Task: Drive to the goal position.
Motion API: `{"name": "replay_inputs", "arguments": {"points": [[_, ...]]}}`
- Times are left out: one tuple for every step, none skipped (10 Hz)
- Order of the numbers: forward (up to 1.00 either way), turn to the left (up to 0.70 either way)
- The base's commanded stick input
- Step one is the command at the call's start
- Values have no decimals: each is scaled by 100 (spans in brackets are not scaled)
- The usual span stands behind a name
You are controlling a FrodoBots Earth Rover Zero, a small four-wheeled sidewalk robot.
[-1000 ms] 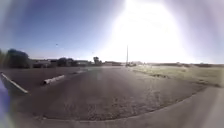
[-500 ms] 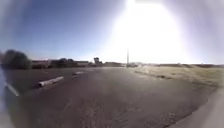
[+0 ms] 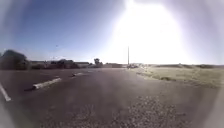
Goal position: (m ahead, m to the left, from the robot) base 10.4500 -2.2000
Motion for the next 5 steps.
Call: {"name": "replay_inputs", "arguments": {"points": [[70,0],[70,0],[70,0],[70,0],[70,0]]}}
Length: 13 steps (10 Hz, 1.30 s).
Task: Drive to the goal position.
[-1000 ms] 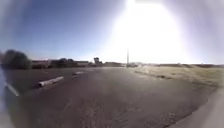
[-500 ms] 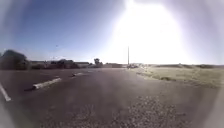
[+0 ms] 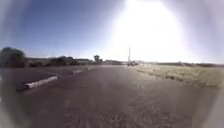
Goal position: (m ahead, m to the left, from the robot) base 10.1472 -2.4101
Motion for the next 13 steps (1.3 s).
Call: {"name": "replay_inputs", "arguments": {"points": [[70,0],[70,0],[70,0],[70,0],[70,0],[70,0],[70,0],[70,0],[70,0],[70,0],[70,0],[70,0],[70,0]]}}
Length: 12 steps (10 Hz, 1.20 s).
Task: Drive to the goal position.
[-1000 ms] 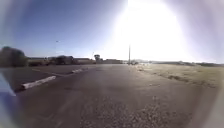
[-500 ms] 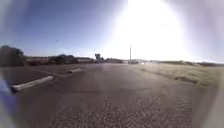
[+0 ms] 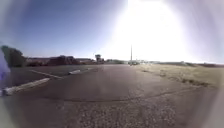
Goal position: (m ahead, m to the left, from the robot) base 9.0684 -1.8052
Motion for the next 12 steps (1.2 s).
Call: {"name": "replay_inputs", "arguments": {"points": [[70,0],[70,0],[70,0],[70,0],[70,0],[70,0],[70,0],[70,0],[70,0],[70,0],[70,0],[70,0]]}}
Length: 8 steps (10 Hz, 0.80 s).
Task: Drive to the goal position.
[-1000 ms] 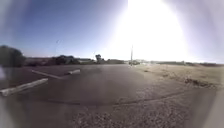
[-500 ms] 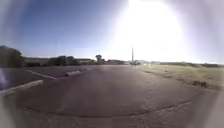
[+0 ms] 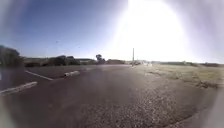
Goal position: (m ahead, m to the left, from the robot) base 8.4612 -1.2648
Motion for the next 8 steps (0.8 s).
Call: {"name": "replay_inputs", "arguments": {"points": [[70,0],[70,0],[70,0],[70,0],[70,0],[70,0],[70,0],[70,0]]}}
